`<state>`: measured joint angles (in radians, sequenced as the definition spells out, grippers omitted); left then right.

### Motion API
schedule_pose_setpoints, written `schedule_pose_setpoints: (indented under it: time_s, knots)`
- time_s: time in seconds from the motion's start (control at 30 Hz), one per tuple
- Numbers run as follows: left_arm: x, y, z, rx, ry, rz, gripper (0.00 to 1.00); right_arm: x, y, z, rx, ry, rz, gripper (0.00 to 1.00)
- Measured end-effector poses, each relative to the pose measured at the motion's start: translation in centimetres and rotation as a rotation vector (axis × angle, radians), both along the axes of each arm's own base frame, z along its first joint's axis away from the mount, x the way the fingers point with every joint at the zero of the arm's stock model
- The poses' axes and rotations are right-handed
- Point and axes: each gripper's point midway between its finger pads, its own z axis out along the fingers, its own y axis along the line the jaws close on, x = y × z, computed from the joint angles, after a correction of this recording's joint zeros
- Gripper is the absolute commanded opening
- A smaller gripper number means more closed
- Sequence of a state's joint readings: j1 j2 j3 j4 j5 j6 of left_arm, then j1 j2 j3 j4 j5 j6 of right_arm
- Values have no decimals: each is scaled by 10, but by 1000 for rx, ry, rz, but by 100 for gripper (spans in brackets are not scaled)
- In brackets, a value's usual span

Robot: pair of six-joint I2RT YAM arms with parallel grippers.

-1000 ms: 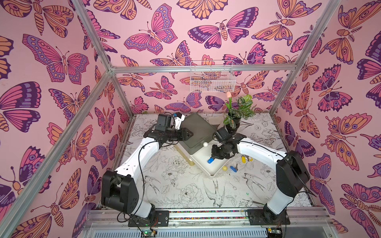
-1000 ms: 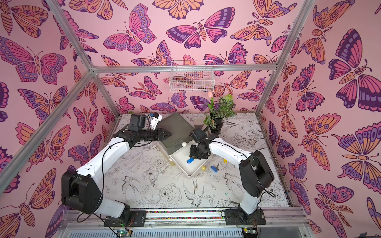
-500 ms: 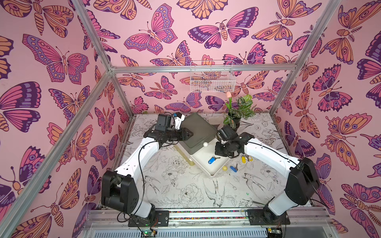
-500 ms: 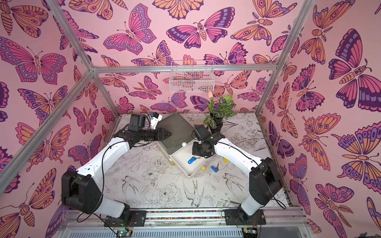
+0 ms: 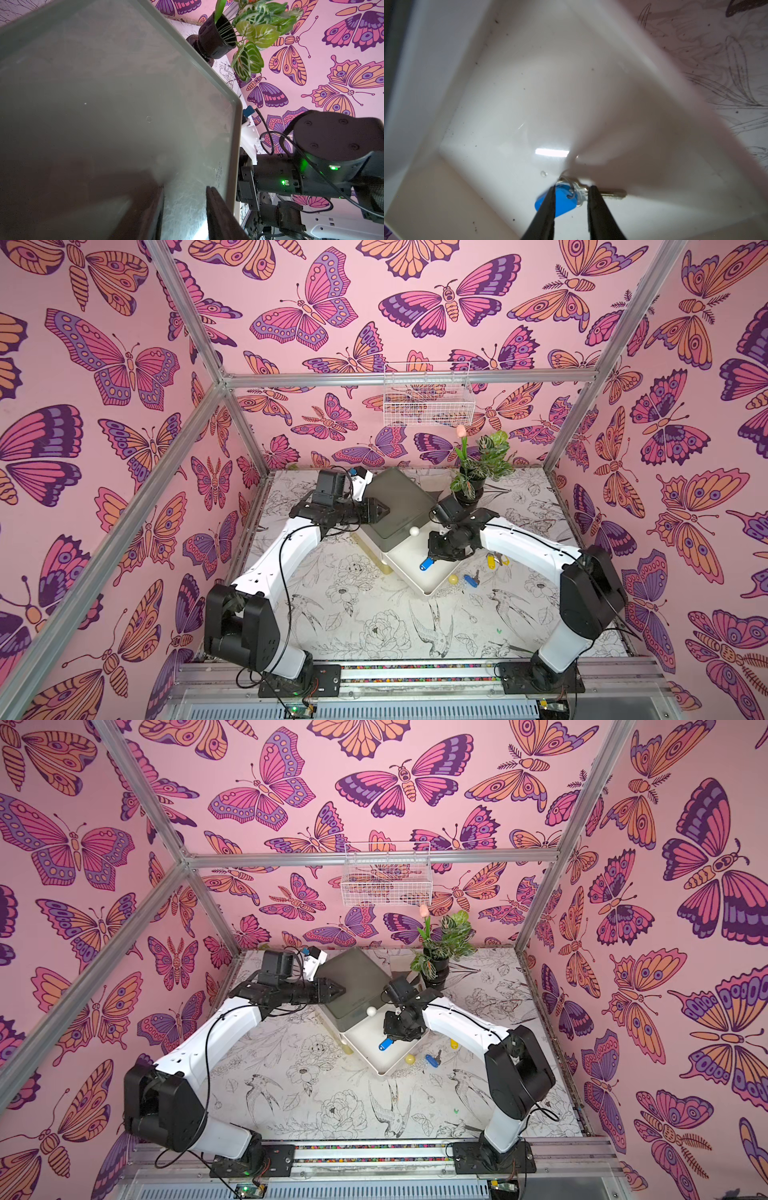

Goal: Take the keys out of the drawer
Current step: Pick up the key from the drawer.

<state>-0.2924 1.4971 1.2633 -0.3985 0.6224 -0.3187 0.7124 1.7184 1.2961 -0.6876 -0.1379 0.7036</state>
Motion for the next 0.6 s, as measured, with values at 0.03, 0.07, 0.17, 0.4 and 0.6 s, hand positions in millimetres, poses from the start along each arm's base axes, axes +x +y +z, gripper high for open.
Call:
schedule_pose_setpoints:
  time_s: [0.03,0.07,0.17,0.4,0.6]
  knots:
    - [0,0,0,0,0,0,39,0,1,0,0,1,3,29]
    - [0,0,0,0,0,0,39,0,1,-1,-1,1,5,29]
    - [0,1,0,-3,1,0,39,-2,2,-1,-2,2,10,27]
    - [0,1,0,-5,2,0,39,-2,7,-4,-12,0,40,26]
    - [1,3,0,-12,0,0,39,-2,6,-5,-36,5,42,18]
